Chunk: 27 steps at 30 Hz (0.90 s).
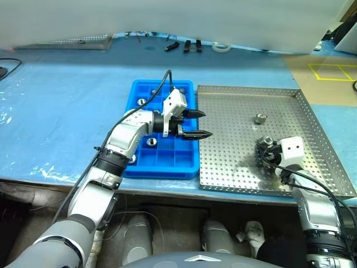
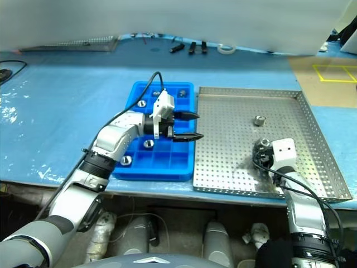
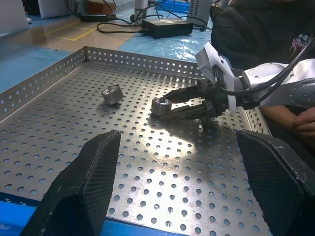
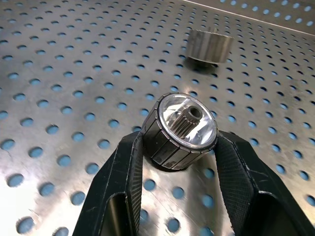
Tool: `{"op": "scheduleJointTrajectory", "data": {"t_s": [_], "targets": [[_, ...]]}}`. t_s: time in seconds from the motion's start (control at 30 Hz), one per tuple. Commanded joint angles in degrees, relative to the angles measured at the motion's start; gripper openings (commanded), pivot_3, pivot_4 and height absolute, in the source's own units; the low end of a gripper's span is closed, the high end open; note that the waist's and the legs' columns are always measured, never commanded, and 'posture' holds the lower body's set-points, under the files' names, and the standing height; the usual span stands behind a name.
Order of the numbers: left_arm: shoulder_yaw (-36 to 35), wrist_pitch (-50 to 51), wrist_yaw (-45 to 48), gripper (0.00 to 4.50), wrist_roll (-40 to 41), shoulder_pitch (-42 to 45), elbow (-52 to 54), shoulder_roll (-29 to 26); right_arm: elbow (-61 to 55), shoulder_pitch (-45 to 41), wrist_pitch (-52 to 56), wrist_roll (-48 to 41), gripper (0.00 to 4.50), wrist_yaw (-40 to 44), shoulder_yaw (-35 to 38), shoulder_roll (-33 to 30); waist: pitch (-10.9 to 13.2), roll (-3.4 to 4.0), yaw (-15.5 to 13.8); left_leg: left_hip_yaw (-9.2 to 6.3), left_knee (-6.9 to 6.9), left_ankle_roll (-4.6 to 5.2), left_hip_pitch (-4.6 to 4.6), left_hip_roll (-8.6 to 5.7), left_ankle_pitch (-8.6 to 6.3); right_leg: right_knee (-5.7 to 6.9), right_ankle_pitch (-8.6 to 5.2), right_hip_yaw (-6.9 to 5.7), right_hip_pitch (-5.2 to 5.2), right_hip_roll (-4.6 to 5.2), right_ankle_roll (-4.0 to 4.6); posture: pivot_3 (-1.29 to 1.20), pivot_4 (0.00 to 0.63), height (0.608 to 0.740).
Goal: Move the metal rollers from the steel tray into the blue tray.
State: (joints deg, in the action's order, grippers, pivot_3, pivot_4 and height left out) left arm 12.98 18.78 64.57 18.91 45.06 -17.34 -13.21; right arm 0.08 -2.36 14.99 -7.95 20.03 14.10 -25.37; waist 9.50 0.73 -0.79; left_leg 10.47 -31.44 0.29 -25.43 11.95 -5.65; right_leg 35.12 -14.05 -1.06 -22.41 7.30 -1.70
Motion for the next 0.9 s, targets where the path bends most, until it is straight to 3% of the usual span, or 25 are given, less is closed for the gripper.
{"op": "scheduleJointTrajectory", "data": {"t_s": [0.03,0.33,0.57,0.9], "targets": [[-0.99,-0.04,-0.22,3.98,0.16,0.68,1.56,-0.19,-0.21,-2.55,-0.42,0.11,1.76,-0.15,-1.17,0.27,0.00,0.00,0.00,0.02,0.03,0.00,0.00,0.00,0.00,-0.01,0.00,0.00,-0.01,0.00,0.00,-0.30,0.150,0.740],[-1.69,0.58,-1.20,3.98,0.26,0.14,2.55,-1.25,-2.07,-5.74,-0.75,-0.85,1.77,1.42,-3.60,0.59,0.00,0.01,-0.07,0.05,0.12,0.07,-0.09,-0.02,-0.03,-0.24,0.01,-0.02,-0.02,0.00,0.01,-0.27,0.150,0.740],[-2.81,2.19,-1.52,3.98,0.65,-3.45,7.51,-6.33,-11.82,-12.72,5.22,-6.31,1.77,10.94,-10.22,0.10,0.00,0.02,-0.12,0.07,0.16,0.03,-0.02,0.13,-0.01,-0.20,0.06,-0.05,-0.07,-0.08,0.08,-0.16,0.150,0.740],[-9.39,10.01,-11.21,3.98,2.29,-15.68,24.57,-12.82,-2.57,-24.00,3.79,-7.07,1.77,24.01,-20.61,2.43,0.01,0.01,-4.04,0.02,0.22,-0.03,-0.14,0.19,0.01,-0.23,0.06,-0.31,-0.06,-0.06,0.10,0.14,0.150,0.740]]}}
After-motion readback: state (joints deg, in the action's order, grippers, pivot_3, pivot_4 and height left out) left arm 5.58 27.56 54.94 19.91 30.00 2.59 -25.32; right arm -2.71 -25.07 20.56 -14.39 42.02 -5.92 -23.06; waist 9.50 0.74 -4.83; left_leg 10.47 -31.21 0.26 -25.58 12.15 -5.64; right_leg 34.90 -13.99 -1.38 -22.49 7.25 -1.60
